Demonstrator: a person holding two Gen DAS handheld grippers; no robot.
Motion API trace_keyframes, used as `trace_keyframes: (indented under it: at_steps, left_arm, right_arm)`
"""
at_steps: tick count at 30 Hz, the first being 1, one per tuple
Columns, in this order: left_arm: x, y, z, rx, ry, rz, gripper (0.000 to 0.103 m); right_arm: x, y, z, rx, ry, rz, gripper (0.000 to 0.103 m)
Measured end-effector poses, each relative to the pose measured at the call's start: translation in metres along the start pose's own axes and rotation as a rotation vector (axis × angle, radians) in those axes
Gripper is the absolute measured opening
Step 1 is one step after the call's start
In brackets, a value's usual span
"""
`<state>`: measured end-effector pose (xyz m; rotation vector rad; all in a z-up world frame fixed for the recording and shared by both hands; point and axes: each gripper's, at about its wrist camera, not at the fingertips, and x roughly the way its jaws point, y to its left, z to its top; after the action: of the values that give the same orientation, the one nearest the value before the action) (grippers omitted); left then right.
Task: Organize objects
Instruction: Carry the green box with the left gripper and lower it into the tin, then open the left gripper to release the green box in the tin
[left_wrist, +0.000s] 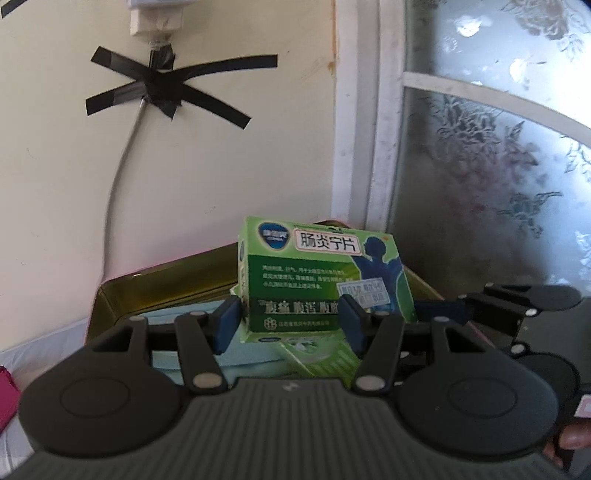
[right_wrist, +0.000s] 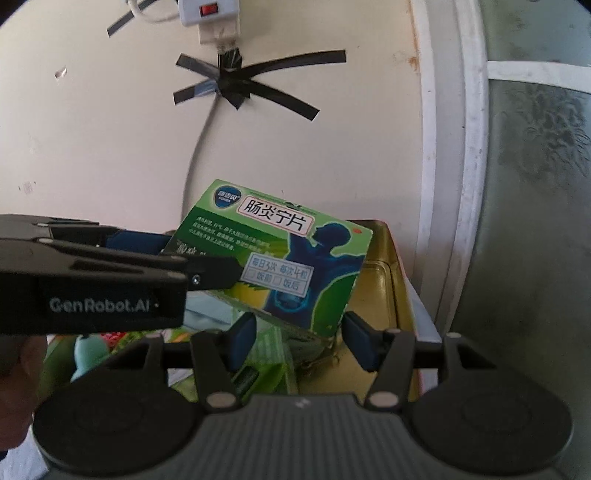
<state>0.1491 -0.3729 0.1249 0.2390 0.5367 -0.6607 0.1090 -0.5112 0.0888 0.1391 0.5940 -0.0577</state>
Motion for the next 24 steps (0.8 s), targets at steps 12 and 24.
trace_keyframes:
  at_steps: [12,24]
  left_arm:
    - [0.013,0.006,-0.004,-0.022,0.012,0.022,0.06]
    - [0.005,0.012,-0.012,-0.026,0.007,0.09,0.073]
  right_arm:
    - [0.015,0.009,0.003,-0.04,0.037,-0.019,0.054]
    - [0.01,0.008,-0.005,-0.007,0.023,-0.039,0.061]
